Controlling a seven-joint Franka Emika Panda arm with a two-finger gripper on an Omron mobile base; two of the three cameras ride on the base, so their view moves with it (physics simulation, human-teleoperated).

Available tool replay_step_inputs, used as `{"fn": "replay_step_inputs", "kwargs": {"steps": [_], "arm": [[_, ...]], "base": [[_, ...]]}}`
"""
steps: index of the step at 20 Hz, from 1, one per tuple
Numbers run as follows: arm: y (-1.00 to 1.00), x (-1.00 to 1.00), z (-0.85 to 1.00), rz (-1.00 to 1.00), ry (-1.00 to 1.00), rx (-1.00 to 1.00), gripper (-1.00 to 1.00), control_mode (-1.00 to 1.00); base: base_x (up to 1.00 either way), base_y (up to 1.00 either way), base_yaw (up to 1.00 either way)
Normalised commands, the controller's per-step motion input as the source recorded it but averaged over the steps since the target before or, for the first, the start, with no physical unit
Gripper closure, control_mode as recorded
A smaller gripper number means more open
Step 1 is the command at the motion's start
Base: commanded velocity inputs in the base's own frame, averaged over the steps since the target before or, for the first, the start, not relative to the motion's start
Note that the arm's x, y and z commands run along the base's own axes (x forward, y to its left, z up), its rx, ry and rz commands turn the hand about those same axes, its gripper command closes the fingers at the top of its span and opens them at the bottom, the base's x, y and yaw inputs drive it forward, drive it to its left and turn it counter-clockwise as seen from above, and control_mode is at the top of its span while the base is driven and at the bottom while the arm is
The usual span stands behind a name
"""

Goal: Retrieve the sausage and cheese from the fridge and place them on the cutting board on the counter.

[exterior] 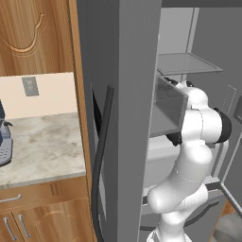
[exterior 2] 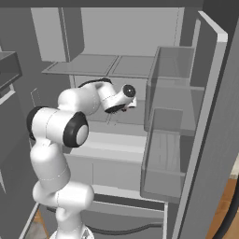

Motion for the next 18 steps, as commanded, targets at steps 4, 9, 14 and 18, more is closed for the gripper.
{"fn": "replay_step_inputs", "kwargs": {"steps": [4, 9, 14, 18], "arm": [[0.25, 0.12, 0.0, 0.02, 0.0, -0.02, -1.0, -1.0], [0.0, 0.22, 0.0, 0.01, 0.0, -0.06, -1.0, -1.0], [0.0, 0.18, -0.01, 0.0, 0.0, -0.1, -1.0, -1.0], [-0.13, 0.26, 0.0, 0.0, 0.0, -0.03, -1.0, -1.0]], "base": [[0.0, 0.0, 0.0], [0.0, 0.0, 0.0], [0.0, 0.0, 0.0], [0.0, 0.0, 0.0]]}}
